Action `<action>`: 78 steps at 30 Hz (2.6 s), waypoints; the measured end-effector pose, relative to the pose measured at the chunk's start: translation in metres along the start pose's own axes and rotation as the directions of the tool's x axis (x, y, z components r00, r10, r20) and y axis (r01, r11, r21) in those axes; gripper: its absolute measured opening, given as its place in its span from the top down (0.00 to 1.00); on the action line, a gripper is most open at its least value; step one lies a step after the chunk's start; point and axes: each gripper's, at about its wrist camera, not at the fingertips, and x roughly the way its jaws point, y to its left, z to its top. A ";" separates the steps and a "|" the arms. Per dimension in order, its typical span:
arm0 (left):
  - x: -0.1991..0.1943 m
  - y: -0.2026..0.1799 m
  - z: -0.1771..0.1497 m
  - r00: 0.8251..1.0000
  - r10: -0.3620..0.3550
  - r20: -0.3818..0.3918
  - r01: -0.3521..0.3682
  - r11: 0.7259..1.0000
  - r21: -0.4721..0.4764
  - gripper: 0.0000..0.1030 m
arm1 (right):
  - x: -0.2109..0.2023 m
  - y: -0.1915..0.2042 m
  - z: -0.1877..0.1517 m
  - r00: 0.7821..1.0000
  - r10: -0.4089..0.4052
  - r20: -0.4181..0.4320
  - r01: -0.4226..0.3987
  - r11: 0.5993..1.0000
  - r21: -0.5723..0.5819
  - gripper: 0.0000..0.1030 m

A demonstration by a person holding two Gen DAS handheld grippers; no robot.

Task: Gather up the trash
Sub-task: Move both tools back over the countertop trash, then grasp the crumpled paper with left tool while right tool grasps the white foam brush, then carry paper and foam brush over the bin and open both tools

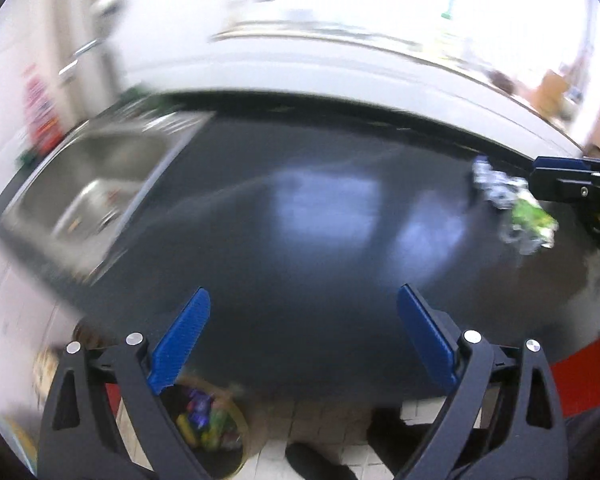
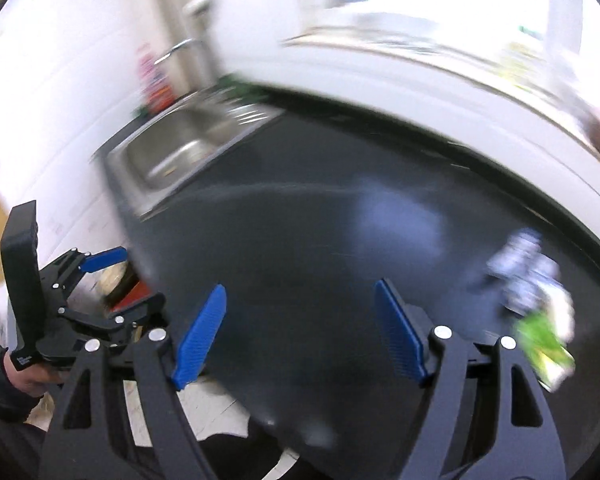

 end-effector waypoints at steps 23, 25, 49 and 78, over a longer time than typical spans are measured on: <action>0.168 -0.238 0.112 0.982 -0.144 -0.123 0.178 0.921 0.347 0.11 | 0.007 -0.277 -0.054 0.979 -0.170 -0.117 0.194 0.949 0.249 0.28; 0.187 -0.245 0.117 0.981 -0.127 -0.148 0.173 0.917 0.359 0.11 | 0.023 -0.287 -0.051 0.978 -0.152 -0.144 0.184 0.954 0.236 0.28; 0.295 -0.294 0.159 0.943 -0.187 -0.276 0.292 0.865 0.408 0.76 | 0.107 -0.334 -0.023 0.964 -0.050 -0.262 0.086 0.988 0.129 0.72; 0.134 -0.214 0.110 0.984 -0.152 -0.095 0.172 0.947 0.270 0.76 | -0.023 -0.288 -0.006 0.975 -0.221 0.002 0.213 0.942 0.258 0.72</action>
